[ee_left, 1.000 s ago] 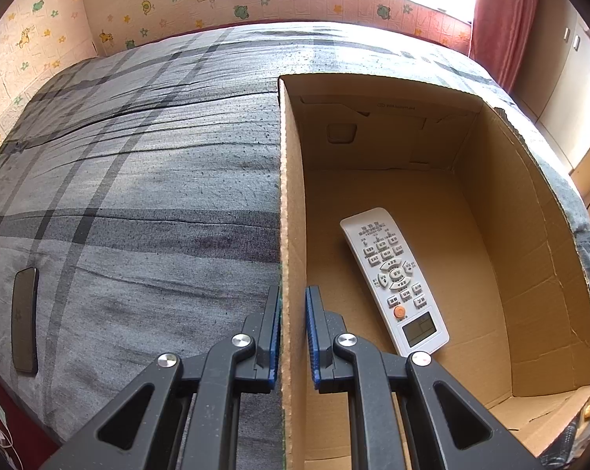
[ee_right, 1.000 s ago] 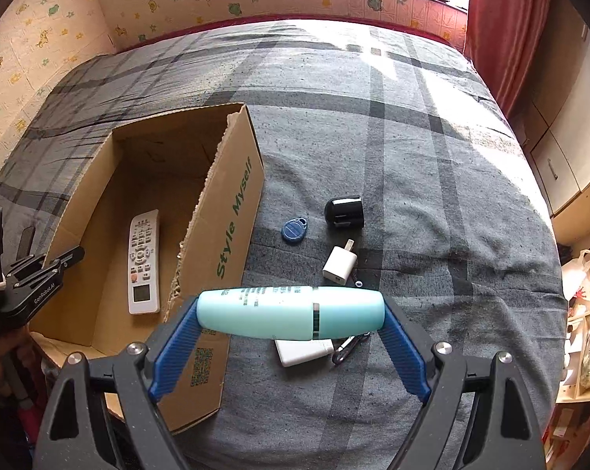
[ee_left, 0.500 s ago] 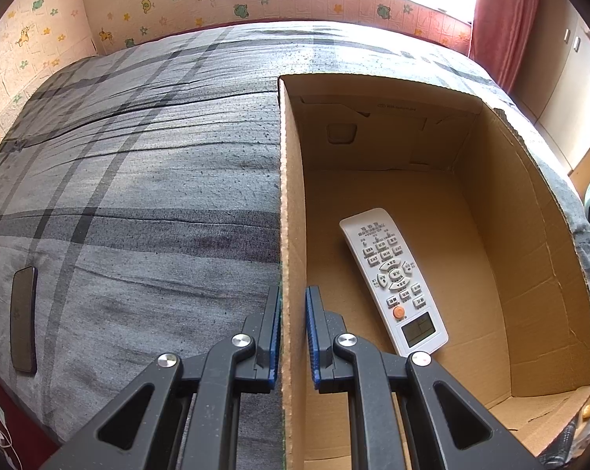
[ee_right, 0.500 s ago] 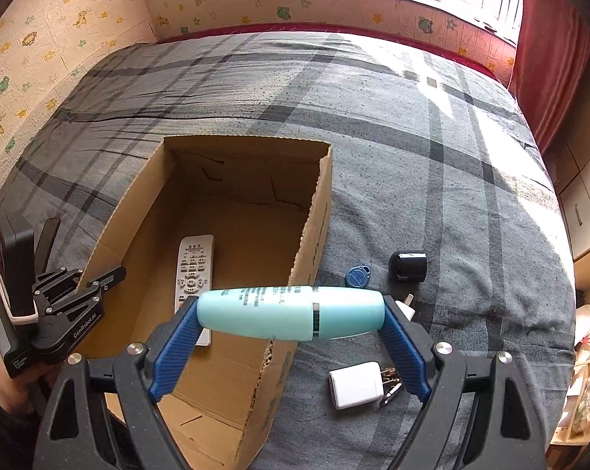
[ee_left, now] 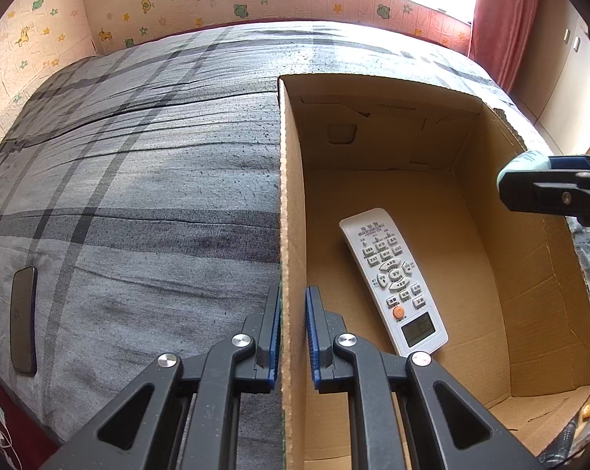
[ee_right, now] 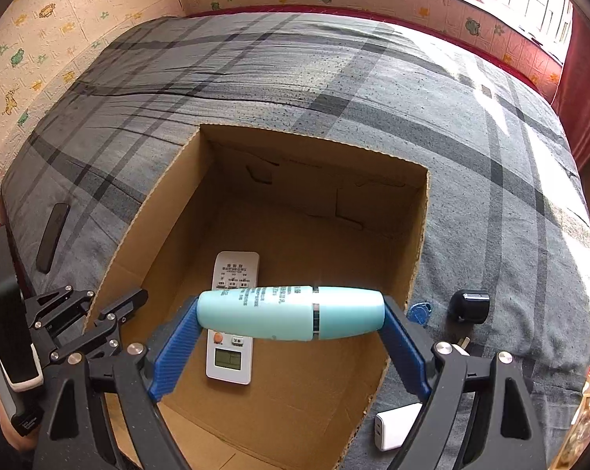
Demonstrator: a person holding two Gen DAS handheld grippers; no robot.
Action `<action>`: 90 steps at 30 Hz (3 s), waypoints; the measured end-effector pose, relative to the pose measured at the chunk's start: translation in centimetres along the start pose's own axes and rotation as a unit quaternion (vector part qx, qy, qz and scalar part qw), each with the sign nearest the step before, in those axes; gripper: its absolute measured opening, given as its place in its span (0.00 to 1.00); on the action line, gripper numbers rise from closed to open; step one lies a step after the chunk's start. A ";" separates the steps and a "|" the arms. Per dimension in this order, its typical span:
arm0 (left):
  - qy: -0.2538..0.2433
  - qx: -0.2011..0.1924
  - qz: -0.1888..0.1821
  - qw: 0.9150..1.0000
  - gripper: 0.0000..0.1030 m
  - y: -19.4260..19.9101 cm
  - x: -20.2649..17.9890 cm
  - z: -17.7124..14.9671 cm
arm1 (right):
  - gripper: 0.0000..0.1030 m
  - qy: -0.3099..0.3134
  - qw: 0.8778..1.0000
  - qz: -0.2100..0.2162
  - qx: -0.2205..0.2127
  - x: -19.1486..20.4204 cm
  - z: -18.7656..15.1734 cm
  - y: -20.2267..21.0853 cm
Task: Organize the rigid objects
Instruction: 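Lift the light-blue bottle and carry it over the box with the right gripper, then lower the bottle into the box and open the right gripper, then move the right gripper back to the white charger beside the keys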
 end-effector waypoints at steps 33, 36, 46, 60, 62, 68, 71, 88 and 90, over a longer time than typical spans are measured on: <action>0.003 0.000 -0.007 1.000 0.12 0.0 0.3 0.0 | 0.88 0.005 0.995 -0.036 0.090 2.4 2.6 -8.3; 0.003 0.000 -0.007 1.000 0.12 -0.1 0.4 0.0 | 0.88 -0.004 0.995 -0.034 0.094 2.1 2.6 -8.7; 0.003 0.000 -0.006 1.000 0.12 -0.1 0.3 0.0 | 0.95 0.002 0.997 -0.016 0.069 2.6 2.8 -7.5; 0.007 0.000 -0.009 1.000 0.13 0.0 0.5 0.0 | 0.97 -0.001 0.999 -0.023 0.027 3.2 2.4 -2.3; 0.006 0.000 -0.008 1.000 0.13 -0.1 0.5 0.0 | 0.97 -0.004 0.999 -0.023 0.023 3.1 1.9 -1.5; 0.007 0.000 -0.006 1.000 0.13 -0.1 0.4 0.0 | 0.97 -0.018 1.000 -0.023 0.007 1.5 1.3 0.3; 0.006 -0.001 -0.004 1.000 0.13 -0.1 0.4 0.0 | 0.97 -0.024 0.999 -0.025 -0.001 0.6 0.6 1.3; 0.002 0.001 0.002 1.000 0.12 0.1 0.2 0.0 | 0.97 -0.068 0.996 -0.046 -0.032 -6.5 -4.6 6.1; 0.003 0.001 0.001 1.000 0.12 0.0 0.3 0.0 | 0.97 -0.078 0.995 -0.047 -0.036 -7.5 -5.4 6.5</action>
Point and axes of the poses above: each gripper's, at about its wrist camera, not at the fingertips, and y roughly against the way its jaws point, x to its left, z to its top, the point moved 8 cm from there along -y, roughly the way its jaws point, and after that the axes turned 9 degrees about x, right-handed, at the moved point
